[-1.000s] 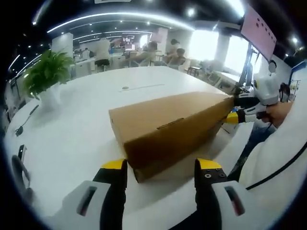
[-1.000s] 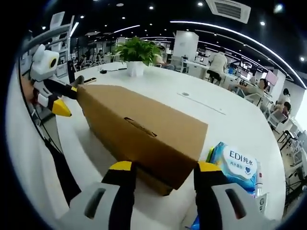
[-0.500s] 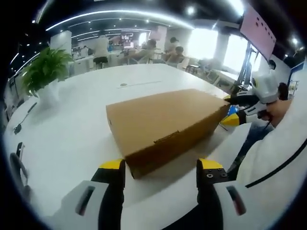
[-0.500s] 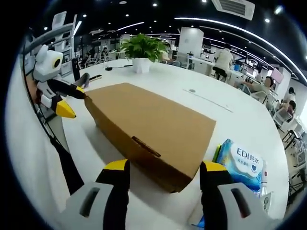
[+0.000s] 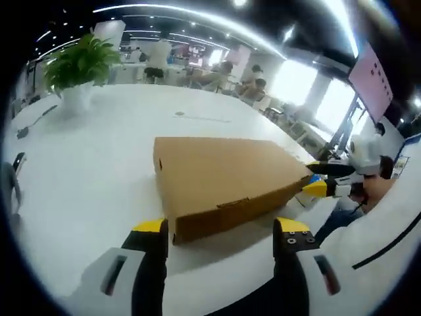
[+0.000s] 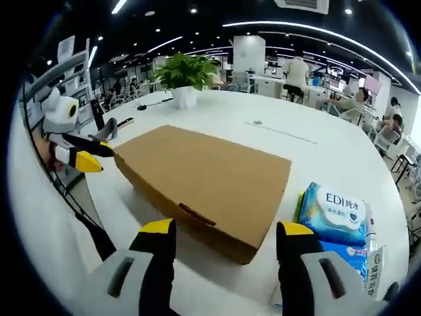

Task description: Operate the shoe box by opening the lid, removing the specified soft item, and placing it in the target area until the item is outside and the box remains undamaged.

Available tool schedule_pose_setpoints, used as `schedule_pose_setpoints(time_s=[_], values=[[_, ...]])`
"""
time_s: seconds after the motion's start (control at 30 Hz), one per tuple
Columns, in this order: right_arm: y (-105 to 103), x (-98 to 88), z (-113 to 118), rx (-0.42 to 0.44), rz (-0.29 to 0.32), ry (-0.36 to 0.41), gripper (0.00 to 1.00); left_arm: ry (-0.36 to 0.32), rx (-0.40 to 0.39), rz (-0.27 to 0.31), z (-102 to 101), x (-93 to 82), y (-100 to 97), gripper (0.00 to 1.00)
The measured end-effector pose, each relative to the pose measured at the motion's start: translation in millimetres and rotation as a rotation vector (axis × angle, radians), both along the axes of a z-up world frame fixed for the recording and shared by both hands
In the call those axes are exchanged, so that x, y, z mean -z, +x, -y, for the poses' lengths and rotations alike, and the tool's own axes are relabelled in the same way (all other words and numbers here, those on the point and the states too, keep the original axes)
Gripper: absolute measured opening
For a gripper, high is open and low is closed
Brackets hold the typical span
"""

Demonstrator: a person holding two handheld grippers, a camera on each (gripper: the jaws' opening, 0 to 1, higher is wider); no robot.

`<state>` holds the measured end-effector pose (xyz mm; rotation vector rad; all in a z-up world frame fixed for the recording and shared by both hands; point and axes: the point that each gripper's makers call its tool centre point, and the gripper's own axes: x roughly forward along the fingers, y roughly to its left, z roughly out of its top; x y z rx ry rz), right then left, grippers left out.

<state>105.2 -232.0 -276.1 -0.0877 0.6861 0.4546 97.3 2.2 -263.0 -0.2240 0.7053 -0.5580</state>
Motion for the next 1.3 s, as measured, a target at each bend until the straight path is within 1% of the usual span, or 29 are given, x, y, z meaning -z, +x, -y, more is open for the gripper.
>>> schedule_pose_setpoints(time_s=[0.07, 0.13, 0.2, 0.23, 0.3, 0.4, 0.43, 0.47, 0.5, 0.53, 0.57, 0.6, 0.63, 0.67, 0.7, 0.77, 0.83, 0.87, 0.9, 0.93, 0.97, 1.0, 1.03, 1.07, 1.13, 1.2, 1.23, 1.27, 1.3], values=[[1, 0.0, 2, 0.009, -0.001, 0.017, 0.79, 0.003, -0.01, -0.013, -3, 1.1, 0.5, 0.69], [1, -2.3, 1, 0.036, -0.006, 0.072, 0.82, -0.011, -0.021, -0.016, -4, -2.3, 1.2, 0.68], [-1, -8.1, -7, 0.041, -0.028, 0.162, 0.86, -0.028, -0.016, -0.034, -1, -4.1, -1.1, 0.71], [-1, -15.4, -12, 0.042, -0.029, 0.217, 0.89, -0.039, -0.027, -0.035, -1, -5.9, -0.7, 0.78], [-1, -25.7, -17, 0.068, -0.043, 0.306, 0.95, -0.135, -0.054, -0.059, 6, -13.0, -0.4, 0.86], [-1, -32.5, -19, 0.104, -0.056, 0.377, 0.98, -0.185, -0.102, -0.098, 5, -13.3, 0.3, 0.94], [-1, -35.2, -21, 0.12, -0.066, 0.41, 1.0, -0.266, -0.157, -0.136, 7, -16.6, 2.0, 0.97], [-6, -33.6, -24, 0.122, -0.111, 0.427, 1.0, -0.309, -0.178, -0.148, 8, -19.8, 3.1, 0.99], [-7, -32.8, -24, 0.124, -0.122, 0.428, 1.0, -0.342, -0.205, -0.167, 8, -21.7, 3.5, 0.99], [-9, -35.3, -28, 0.132, -0.15, 0.465, 1.0, -0.364, -0.228, -0.182, 8, -22.1, 4.1, 0.99], [-8, -35.5, -26, 0.137, -0.142, 0.458, 1.0, -0.396, -0.265, -0.214, 6, -21.1, 4.7, 0.99], [-9, -33.5, -25, 0.149, -0.158, 0.452, 1.0, -0.456, -0.306, -0.254, 6, -21.5, 4.8, 0.98], [-10, -33.0, -24, 0.153, -0.161, 0.449, 1.0, -0.487, -0.327, -0.279, 6, -20.8, 4.1, 0.97], [-10, -27.9, -20, 0.178, -0.179, 0.43, 1.0, -0.499, -0.344, -0.298, 5, -19.0, 3.4, 0.96], [-11, -26.1, -17, 0.204, -0.197, 0.443, 1.0, -0.503, -0.349, -0.303, 4, -18.1, 3.4, 0.97], [-12, -25.9, -16, 0.26, -0.235, 0.507, 0.99, -0.551, -0.379, -0.33, 4, -17.3, 2.6, 0.95], [-20, -26.5, -18, 0.318, -0.337, 0.575, 0.97, -0.608, -0.422, -0.4, 2, -13.7, -1.9, 0.92], [-21, -26.4, -16, 0.351, -0.357, 0.589, 0.96, -0.638, -0.452, -0.439, 1, -12.7, -4.6, 0.9], [-21, -31.6, -21, 0.364, -0.369, 0.654, 0.96, -0.663, -0.459, -0.444, 1, -14.2, -5.6, 0.9], [-22, -33.8, -24, 0.398, -0.418, 0.729, 0.94, -0.691, -0.49, -0.45, -1, -14.7, -4.3, 0.89], [-24, -32.6, -25, 0.414, -0.446, 0.748, 0.91, -0.706, -0.479, -0.482, 2, -13.1, -8.7, 0.88], [-25, -34.8, -29, 0.451, -0.505, 0.882, 0.87, -0.712, -0.465, -0.504, 5, -11.8, -11.4, 0.85], [-26, -31.5, -30, 0.472, -0.537, 0.933, 0.86, -0.716, -0.459, -0.5, 5, -10.3, -10.4, 0.8], [-30, -25.9, -30, 0.473, -0.56, 0.936, 0.86, -0.72, -0.459, -0.505, 6, -9.6, -11.0, 0.77], [-32, -16.2, -29, 0.47, -0.562, 0.92, 0.84, -0.751, -0.471, -0.53, 9, -9.8, -11.0, 0.77], [-35, -13.9, -31, 0.447, -0.565, 0.918, 0.82, -0.756, -0.473, -0.535, 9, -9.5, -9.9, 0.77], [-36, -15.2, -32, 0.457, -0.573, 0.951, 0.81, -0.764, -0.475, -0.545, 9, -9.2, -9.9, 0.75], [-33, -20.2, -33, 0.494, -0.583, 1.036, 0.79, -0.822, -0.486, -0.583, 11, -12.0, -9.6, 0.74], [-32, -20.5, -32, 0.516, -0.589, 1.072, 0.78, -0.842, -0.5, -0.602, 11, -11.3, -9.5, 0.72]])
